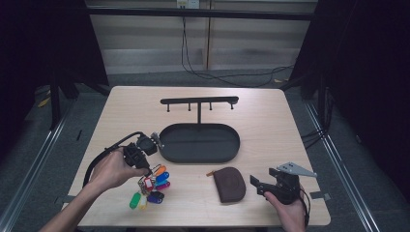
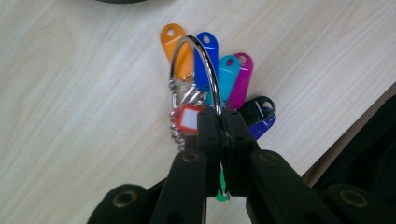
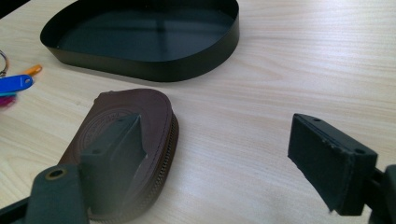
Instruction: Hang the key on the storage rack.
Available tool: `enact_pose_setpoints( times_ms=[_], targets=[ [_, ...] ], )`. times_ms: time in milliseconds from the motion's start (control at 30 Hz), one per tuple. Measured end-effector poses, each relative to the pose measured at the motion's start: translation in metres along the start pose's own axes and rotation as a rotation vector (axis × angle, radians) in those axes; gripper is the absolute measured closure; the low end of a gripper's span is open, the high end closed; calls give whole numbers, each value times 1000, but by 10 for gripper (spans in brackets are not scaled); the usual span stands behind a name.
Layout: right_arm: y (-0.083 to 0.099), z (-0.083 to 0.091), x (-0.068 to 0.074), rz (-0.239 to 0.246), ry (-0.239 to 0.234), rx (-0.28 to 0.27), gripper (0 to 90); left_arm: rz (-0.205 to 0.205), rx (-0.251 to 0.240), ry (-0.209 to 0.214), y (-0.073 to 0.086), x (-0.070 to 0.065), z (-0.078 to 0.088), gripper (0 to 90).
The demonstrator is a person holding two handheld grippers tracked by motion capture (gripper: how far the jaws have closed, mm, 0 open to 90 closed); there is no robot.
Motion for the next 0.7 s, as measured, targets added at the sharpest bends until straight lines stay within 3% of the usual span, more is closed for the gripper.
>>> enact_pose_setpoints(
  times_ms=[167,567,700],
  targets=[
    [-1,2,1,6,-7,-22,175,-8,9,-13,-7,2,11,878],
    [-1,2,2,13,-8,-15,147,-8,-52,-24,-8,6,46,878],
    [-1,3,1,8,-10,-16,146,-27,-46,-15,-8,5,54,879]
  ],
)
Point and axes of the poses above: each handheld gripper's, and its own axes: z roughly backward along the jaws, y roughly out of its underside, x roughly to its left, the point moved 1 cm from there along -z, roughly forward along the jaws, and after that the axes turned 14 degrees about -z, right-handed, at the moved point
